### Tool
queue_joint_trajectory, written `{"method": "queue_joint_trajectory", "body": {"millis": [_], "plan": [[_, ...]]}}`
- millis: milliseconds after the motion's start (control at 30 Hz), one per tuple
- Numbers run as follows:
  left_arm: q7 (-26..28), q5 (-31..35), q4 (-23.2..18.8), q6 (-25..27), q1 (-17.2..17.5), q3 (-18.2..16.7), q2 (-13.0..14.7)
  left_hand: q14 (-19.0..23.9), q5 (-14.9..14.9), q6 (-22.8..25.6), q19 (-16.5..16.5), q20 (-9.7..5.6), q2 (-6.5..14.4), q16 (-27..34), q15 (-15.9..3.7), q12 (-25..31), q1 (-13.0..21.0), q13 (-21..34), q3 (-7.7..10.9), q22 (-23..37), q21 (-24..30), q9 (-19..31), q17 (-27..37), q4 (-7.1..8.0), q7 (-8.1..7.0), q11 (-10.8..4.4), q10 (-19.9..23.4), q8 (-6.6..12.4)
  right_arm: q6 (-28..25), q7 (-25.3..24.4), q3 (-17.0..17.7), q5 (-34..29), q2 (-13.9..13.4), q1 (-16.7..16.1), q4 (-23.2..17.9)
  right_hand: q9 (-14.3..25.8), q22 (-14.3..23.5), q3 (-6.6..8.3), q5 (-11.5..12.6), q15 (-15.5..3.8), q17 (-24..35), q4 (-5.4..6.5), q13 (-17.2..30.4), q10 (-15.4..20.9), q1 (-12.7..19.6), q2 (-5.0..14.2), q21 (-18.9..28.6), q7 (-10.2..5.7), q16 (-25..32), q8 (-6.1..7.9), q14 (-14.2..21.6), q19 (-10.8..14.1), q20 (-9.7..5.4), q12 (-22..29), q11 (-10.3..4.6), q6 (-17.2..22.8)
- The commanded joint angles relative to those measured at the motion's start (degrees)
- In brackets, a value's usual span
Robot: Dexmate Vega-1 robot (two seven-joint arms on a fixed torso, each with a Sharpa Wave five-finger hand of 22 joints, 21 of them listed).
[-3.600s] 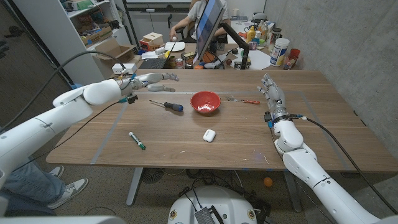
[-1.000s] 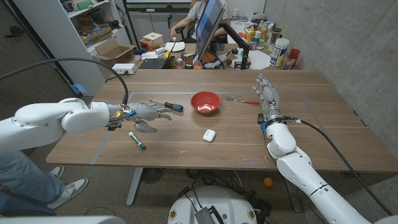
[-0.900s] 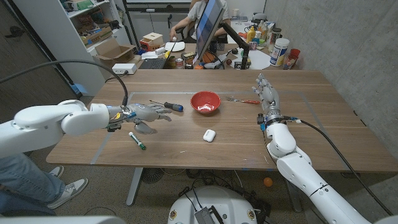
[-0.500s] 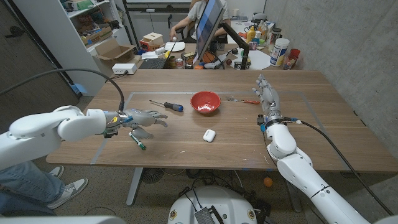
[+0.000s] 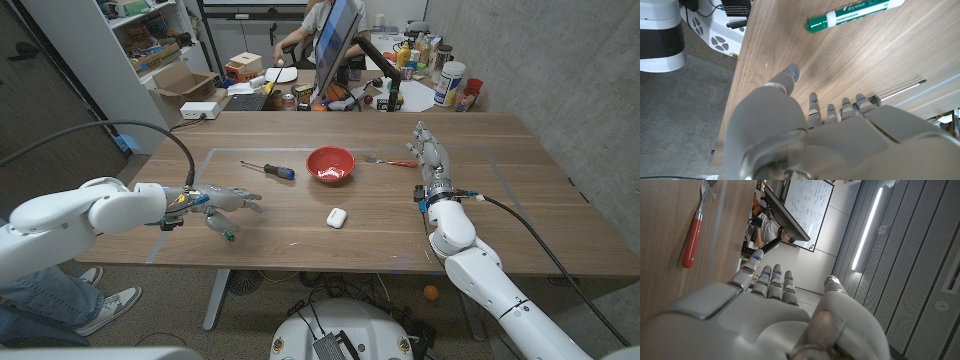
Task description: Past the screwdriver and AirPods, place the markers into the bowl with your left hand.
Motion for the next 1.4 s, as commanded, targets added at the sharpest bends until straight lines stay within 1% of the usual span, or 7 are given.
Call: {"method": "queue_joint_trajectory", "body": {"millis": [33,333,633,767,900,1133,1400], "plan": [[-3.2,5.1,-1.5,0.3,2.8,-4.1,-3.0,-0.6,-0.2,0.3,-1.4,0.36,0.0,0.2,0.17,0.3,0.9,0.3,-0.04,0.2,0.1,0.3,0.2,0.15,0.13,0.53,-0.5,0.32,1.2,-0.1,-0.3,0.3,1.1,0.0,1.5,0.3,0.2,0.13,0.2,0.29,0.2,-0.26,0.2,0.5,0.1,-0.39,-0.2,-0.13,-0.2,-0.09,-0.3,0.4,0.25,-0.3,0.11,0.2],[-0.9,15.3,-3.1,-1.9,5.1,-7.5,-6.7,-0.7,-0.2,0.2,-1.6,0.35,0.0,0.2,0.17,0.5,1.1,0.4,-0.21,0.2,0.1,0.6,0.2,0.2,0.23,0.55,-0.4,0.49,2.3,-0.4,-0.7,0.0,2.0,0.5,2.7,0.3,0.2,0.04,0.3,0.48,0.1,-0.31,0.2,0.4,0.0,-0.38,-0.3,-0.15,-0.2,-0.13,-0.4,0.3,0.33,-0.3,0.1,0.2],[-1.6,17.3,-3.0,-3.0,5.2,-8.7,-9.3,-0.7,-0.2,0.4,-1.7,0.35,0.1,0.3,0.17,0.7,1.3,0.5,-0.36,0.2,0.1,0.9,0.2,0.24,0.19,0.49,-0.3,0.74,1.7,-0.9,-1.3,-0.7,2.5,1.4,2.8,0.3,0.2,0.0,0.3,0.6,0.1,-0.39,0.2,0.4,0.0,-0.36,-0.4,-0.17,-0.2,-0.15,-0.4,0.3,0.37,-0.3,0.08,0.2],[-2.2,17.1,-2.8,-3.0,5.2,-9.0,-10.3,-0.7,-0.2,0.4,-1.7,0.35,0.1,0.3,0.18,0.7,1.3,0.5,-0.41,0.2,0.1,1.0,0.2,0.26,0.23,0.53,-0.3,0.78,1.2,-1.0,-1.6,-0.9,2.7,1.9,2.9,0.3,0.2,-0.01,0.3,0.66,0.0,-0.46,0.2,0.2,0.0,-0.34,-0.5,-0.18,-0.1,-0.16,-0.4,0.3,0.39,-0.4,-0.18,0.2],[-1.8,16.7,-2.4,-2.7,5.3,-9.0,-11.5,-0.7,-0.2,0.4,-1.7,0.35,0.2,0.3,0.19,0.7,1.4,0.6,-0.46,0.2,0.1,1.0,0.2,0.29,0.17,0.55,-0.3,0.83,0.5,-1.3,-1.8,-1.2,2.7,2.1,2.7,0.3,0.2,-0.04,0.3,0.66,0.0,-0.48,0.2,0.4,0.0,-0.33,-0.5,-0.18,-0.1,-0.17,-0.4,0.3,0.4,-0.3,0.03,0.2],[1.3,17.4,-1.8,-2.9,5.7,-8.2,-12.9,-0.7,-0.2,0.3,-1.8,0.35,0.3,0.4,0.2,0.9,1.5,0.6,-0.57,0.2,0.1,1.2,0.2,0.37,0.16,0.44,0.0,0.91,-0.5,-1.5,-1.4,-1.1,2.4,2.4,2.3,0.3,0.2,-0.07,0.3,0.64,0.0,-0.59,0.2,0.4,0.0,-0.36,-0.5,-0.12,-0.1,-0.16,-0.4,0.2,0.36,-0.3,0.12,0.2],[5.1,22.0,-1.2,-3.9,8.2,-8.5,-13.1,-0.5,-0.2,0.3,-1.8,0.34,0.4,0.5,0.19,1.1,1.5,0.7,-0.72,0.3,0.1,1.4,0.2,0.46,0.02,0.28,0.3,0.98,-1.3,-1.1,-1.2,-0.7,2.2,2.8,2.3,0.4,0.2,-0.1,0.4,0.56,-0.1,-0.68,0.2,0.5,0.0,-0.35,-0.6,-0.13,-0.1,-0.15,-0.4,0.3,0.39,-0.3,0.11,0.3]]}}
